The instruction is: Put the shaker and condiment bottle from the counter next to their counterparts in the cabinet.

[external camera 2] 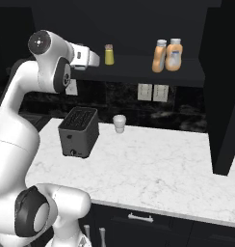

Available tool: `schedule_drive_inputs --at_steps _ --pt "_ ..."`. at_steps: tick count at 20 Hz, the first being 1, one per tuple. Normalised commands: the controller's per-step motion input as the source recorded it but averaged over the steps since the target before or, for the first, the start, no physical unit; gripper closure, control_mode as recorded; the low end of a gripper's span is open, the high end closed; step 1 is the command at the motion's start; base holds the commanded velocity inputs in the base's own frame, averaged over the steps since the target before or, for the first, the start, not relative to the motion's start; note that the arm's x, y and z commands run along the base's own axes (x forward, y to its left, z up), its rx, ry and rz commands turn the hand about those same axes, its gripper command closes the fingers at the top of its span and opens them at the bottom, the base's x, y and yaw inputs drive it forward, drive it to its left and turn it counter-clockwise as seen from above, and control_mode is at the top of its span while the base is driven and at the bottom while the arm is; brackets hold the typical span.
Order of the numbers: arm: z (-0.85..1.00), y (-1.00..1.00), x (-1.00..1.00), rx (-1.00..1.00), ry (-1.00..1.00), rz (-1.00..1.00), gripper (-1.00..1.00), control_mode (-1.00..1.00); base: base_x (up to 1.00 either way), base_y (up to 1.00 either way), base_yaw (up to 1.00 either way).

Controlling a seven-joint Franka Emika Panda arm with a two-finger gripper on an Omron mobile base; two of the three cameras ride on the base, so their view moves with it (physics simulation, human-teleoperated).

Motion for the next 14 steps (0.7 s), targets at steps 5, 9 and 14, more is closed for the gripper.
schedule_drive_inputs --at_steps 5,9,14 --pt "0.00 0.00 0.19 0.00 0.00 0.00 1.00 -1.00 0.00 0.00 0.00" --pt "-0.01 0.00 0.15 0.00 0.00 0.00 1.00 -1.00 0.00 0.00 0.00" --pt "-0.05 0.00 0.06 0.00 -0.01 0.00 1.00 -1.00 0.00 0.00 0.00"
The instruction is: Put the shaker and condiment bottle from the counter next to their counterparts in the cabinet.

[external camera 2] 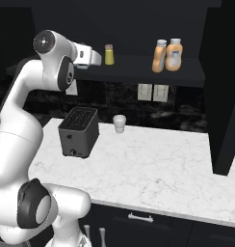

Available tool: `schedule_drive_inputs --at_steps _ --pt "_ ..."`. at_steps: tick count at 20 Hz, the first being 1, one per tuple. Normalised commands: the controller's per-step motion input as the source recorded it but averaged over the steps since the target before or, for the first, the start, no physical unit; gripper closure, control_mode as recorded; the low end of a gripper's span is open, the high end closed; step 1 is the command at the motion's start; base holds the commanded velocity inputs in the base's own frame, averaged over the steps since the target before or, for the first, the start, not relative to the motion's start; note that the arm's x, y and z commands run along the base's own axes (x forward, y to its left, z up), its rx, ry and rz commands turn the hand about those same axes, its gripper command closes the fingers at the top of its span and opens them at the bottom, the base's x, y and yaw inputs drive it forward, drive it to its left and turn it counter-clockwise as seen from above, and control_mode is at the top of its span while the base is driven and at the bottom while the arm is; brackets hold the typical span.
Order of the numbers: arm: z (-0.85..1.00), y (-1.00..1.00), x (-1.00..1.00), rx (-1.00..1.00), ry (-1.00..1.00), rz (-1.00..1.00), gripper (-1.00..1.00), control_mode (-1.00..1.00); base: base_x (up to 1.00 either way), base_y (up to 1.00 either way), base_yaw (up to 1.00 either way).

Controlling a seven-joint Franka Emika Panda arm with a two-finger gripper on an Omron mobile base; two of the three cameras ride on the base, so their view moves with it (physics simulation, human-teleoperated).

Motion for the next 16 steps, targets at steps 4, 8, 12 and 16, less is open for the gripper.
schedule_drive_inputs --at_steps 4,8,12,16 --pt "-0.09 0.00 0.04 0.00 -0.03 0.00 1.00 -1.00 0.00 0.00 0.00" --pt "-0.12 0.00 0.05 -0.01 -0.07 0.00 1.00 -1.00 0.00 0.00 0.00" --pt "-0.12 0.00 0.09 -0.01 -0.08 0.00 1.00 -1.00 0.00 0.00 0.00" --pt "-0.08 0.00 0.11 0.00 -0.07 0.00 1.00 -1.00 0.00 0.00 0.00"
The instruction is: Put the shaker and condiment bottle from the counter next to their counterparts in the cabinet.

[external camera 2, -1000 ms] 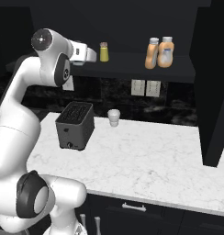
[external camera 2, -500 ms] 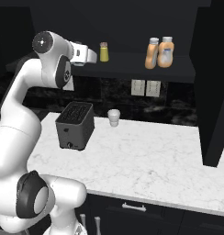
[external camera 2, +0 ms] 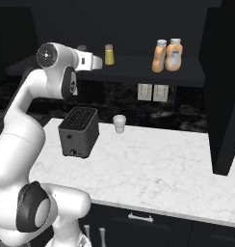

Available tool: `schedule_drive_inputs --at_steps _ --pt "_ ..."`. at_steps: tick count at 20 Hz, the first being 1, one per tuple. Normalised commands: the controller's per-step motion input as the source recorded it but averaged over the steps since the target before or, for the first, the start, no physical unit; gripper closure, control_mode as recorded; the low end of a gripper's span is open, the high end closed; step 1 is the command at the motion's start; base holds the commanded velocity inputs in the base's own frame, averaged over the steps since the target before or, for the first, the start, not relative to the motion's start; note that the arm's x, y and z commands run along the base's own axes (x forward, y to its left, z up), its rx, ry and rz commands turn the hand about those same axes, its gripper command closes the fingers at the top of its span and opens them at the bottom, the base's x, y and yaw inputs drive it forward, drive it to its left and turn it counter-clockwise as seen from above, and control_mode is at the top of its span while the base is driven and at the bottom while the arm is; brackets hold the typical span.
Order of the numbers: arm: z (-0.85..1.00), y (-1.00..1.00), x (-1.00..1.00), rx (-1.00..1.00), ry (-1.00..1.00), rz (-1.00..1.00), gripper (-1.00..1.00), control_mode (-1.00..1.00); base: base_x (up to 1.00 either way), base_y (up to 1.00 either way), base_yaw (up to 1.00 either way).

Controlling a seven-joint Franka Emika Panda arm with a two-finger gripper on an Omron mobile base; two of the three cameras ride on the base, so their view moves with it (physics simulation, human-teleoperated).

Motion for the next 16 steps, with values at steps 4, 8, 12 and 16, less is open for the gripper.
schedule_drive_inputs --at_steps 4,8,12,16 --pt "-0.04 0.00 0.11 0.00 -0.07 0.00 1.00 -1.00 0.00 0.00 0.00" --pt "-0.01 0.00 0.11 0.00 -0.07 0.00 1.00 -1.00 0.00 0.00 0.00" --pt "0.00 0.00 0.09 0.00 -0.06 0.00 1.00 -1.00 0.00 0.00 0.00" --pt "0.00 0.00 0.05 0.00 -0.07 0.00 1.00 -1.00 0.00 0.00 0.00"
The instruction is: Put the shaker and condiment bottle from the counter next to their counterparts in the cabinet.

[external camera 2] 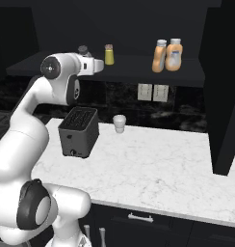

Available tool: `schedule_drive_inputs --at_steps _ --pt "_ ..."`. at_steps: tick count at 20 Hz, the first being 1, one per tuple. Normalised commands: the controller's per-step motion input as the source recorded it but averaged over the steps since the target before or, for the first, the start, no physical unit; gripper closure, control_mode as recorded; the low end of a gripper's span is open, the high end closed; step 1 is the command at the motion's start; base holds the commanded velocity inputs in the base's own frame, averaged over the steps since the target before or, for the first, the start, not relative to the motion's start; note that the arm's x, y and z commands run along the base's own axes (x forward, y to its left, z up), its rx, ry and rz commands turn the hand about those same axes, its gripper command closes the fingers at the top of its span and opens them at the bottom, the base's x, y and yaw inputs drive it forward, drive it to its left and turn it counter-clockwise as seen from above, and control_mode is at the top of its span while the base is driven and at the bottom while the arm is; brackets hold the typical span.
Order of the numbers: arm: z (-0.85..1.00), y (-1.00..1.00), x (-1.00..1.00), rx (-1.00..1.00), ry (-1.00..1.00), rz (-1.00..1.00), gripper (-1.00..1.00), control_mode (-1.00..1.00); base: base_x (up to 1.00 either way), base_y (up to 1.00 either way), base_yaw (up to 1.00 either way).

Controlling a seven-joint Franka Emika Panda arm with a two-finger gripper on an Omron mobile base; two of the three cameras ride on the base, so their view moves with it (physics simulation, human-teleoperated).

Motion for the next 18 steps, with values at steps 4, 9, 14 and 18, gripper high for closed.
schedule_drive_inputs --at_steps 4,9,14,18 --pt "0.00 0.00 0.02 0.00 -0.06 0.00 1.00 -1.00 0.00 0.00 0.00" --pt "0.00 0.00 0.02 0.00 -0.04 0.00 1.00 -1.00 0.00 0.00 0.00" --pt "0.00 0.00 0.09 0.00 0.00 0.00 1.00 -1.00 0.00 0.00 0.00" --pt "0.00 0.00 0.12 0.00 0.00 0.00 1.00 -1.00 0.00 0.00 0.00"
